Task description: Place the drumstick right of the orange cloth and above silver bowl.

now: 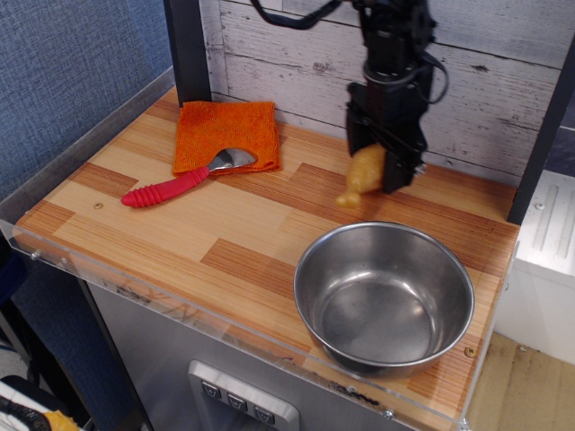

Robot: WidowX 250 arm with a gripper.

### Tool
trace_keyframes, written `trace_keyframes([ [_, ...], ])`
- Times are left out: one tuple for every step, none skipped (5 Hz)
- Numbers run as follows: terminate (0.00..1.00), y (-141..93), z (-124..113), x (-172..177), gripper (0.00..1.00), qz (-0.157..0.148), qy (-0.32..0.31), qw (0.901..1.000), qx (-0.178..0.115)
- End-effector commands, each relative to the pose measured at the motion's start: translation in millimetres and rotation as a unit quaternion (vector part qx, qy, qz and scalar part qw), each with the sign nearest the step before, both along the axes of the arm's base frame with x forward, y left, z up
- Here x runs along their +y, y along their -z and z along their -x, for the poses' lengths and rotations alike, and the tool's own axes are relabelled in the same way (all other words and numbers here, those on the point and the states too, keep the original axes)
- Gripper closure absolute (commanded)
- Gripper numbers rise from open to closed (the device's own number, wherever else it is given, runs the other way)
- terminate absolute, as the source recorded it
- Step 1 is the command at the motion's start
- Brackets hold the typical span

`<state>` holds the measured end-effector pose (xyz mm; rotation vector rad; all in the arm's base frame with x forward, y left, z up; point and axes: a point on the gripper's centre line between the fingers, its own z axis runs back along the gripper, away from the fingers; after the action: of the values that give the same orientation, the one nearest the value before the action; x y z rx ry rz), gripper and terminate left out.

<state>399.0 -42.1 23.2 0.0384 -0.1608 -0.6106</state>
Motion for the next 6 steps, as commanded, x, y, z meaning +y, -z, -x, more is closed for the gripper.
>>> trace_keyframes([
  [0.00, -5.5, 31.0, -2.5, 1.00, -0.007, 0.010, 0.9999, -0.006],
  [0.00, -6.5, 32.5, 4.0, 0.00, -0.007, 0.005, 0.9999, 0.008],
  [0.00, -7.8, 32.5, 6.4, 0.00, -0.004, -0.002, 0.9999, 0.012],
  [0.00, -8.1, 33.5, 8.2, 0.00, 0.003, -0.009, 0.9998, 0.016],
  [0.00, -10.1, 33.9, 11.3, 0.00, 0.007, -0.017, 0.9997, 0.015],
  [0.00, -16.0, 32.8, 14.7, 0.00, 0.008, -0.025, 0.9996, 0.011],
])
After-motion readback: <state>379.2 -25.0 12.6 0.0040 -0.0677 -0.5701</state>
